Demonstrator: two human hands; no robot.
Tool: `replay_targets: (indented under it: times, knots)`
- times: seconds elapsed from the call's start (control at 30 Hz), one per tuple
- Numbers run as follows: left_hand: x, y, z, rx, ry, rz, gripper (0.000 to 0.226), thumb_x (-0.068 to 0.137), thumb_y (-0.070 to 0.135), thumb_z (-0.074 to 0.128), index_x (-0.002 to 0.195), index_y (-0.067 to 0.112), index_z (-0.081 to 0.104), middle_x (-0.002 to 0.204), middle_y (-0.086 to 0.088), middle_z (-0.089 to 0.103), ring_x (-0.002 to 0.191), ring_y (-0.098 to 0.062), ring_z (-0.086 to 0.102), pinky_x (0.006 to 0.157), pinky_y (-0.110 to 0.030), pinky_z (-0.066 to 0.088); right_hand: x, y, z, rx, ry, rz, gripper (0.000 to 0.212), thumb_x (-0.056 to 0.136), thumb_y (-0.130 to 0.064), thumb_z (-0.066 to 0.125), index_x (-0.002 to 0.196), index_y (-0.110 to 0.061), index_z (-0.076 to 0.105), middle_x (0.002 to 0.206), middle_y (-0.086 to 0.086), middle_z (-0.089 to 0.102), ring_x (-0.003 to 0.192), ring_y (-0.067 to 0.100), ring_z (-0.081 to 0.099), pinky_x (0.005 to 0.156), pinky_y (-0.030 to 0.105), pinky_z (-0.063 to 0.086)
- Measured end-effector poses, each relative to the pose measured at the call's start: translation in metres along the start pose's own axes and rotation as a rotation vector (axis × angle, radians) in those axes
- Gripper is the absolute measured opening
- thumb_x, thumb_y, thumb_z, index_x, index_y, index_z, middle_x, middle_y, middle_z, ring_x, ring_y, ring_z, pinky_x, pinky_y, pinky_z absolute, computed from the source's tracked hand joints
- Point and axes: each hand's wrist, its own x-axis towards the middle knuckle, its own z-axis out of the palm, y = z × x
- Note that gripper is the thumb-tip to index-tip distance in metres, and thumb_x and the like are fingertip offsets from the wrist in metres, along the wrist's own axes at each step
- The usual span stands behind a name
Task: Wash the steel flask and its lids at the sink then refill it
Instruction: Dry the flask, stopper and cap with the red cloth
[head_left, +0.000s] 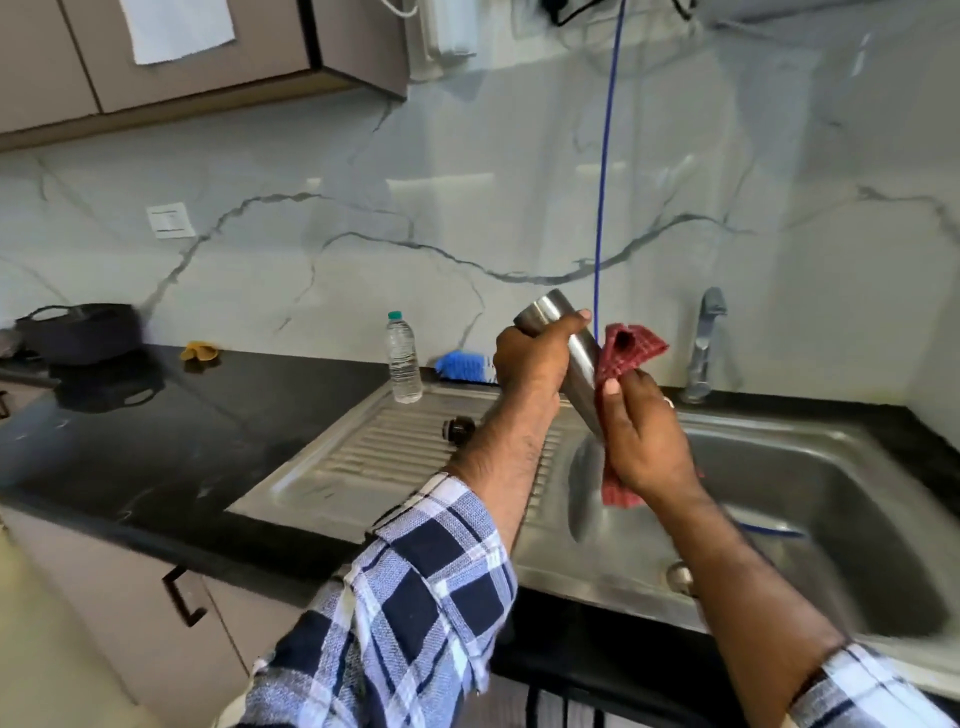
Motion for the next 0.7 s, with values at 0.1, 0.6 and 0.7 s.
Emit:
replay_targets:
  times: [0.1,0.6,0.7]
  knots:
    - [-0.010,-0.006,0.017,0.028,-0.077,0.007,0.057,0.048,0.050,0.096,0.090,0.019,0.072,0.087,0.000,0.080,0.079,-0.022,0.079,0.077,-0.047,0.068,0.012,0.005,-0.014,0.053,0.027,0.075,0.041,0.113,-0.049,0.034,0.111,-0.022,0.065,0.100,0.002,0.068,0.089,0.021,0.063,0.072,0.032,0.047]
    - [-0.019,-0.015,0.046,-0.211,-0.032,-0.191,0.047,0.065,0.029,0.099,0.096,0.014,0.066,0.091,-0.008,0.079,0.078,-0.026,0.078,0.074,-0.042,0.068,0.005,0.030,-0.046,-0.258,0.011,-0.124,0.027,0.100,-0.028,0.057,0.118,-0.009,0.065,0.114,0.012,0.063,0.094,0.036,0.062,0.076,0.034,0.044]
    - [-0.016,-0.009,0.042,-0.276,-0.029,-0.270,0.051,0.067,0.028,0.099,0.104,0.009,0.069,0.091,-0.010,0.080,0.076,-0.028,0.080,0.068,-0.042,0.067,-0.003,0.027,-0.048,-0.473,0.026,-0.310,0.036,0.093,-0.019,0.073,0.127,-0.012,0.068,0.137,0.014,0.059,0.118,0.038,0.058,0.098,0.047,0.049]
